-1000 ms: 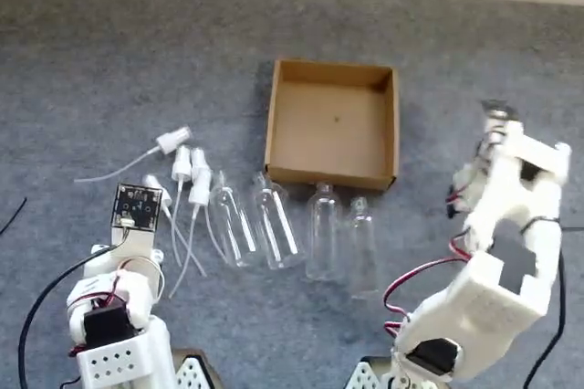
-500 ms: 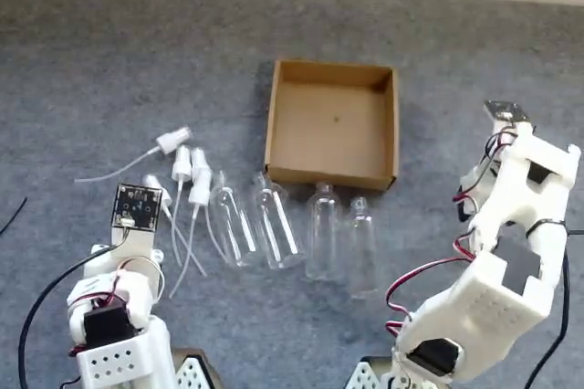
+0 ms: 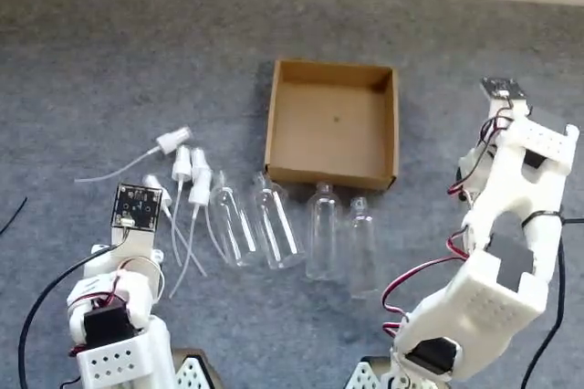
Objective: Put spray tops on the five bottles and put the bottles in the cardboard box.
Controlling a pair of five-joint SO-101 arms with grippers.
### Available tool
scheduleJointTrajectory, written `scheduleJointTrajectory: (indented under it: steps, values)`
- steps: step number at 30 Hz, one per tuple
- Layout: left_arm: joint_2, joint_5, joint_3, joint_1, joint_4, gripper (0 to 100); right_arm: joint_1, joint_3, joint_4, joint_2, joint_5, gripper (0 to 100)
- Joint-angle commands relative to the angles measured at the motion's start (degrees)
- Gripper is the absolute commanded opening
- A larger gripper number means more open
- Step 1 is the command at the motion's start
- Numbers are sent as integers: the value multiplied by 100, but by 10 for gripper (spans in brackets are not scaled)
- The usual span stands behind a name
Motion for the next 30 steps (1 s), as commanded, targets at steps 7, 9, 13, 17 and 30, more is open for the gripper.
scheduleJointTrajectory:
  steps: [7,9,13,17,30]
  values:
    - [40,-53,110,-31,-123,88,-48,-690,22,796,79,247]
    - [40,-53,110,-31,-123,88,-48,-971,22,1024,79,246]
    - [40,-53,110,-31,-123,88,-48,-1244,40,1200,53,223]
    - [40,-53,110,-31,-123,88,-13,-1358,277,1182,-9,106]
    - [40,-949,-198,-409,-501,91,-400,-4514,2360,1174,-510,3]
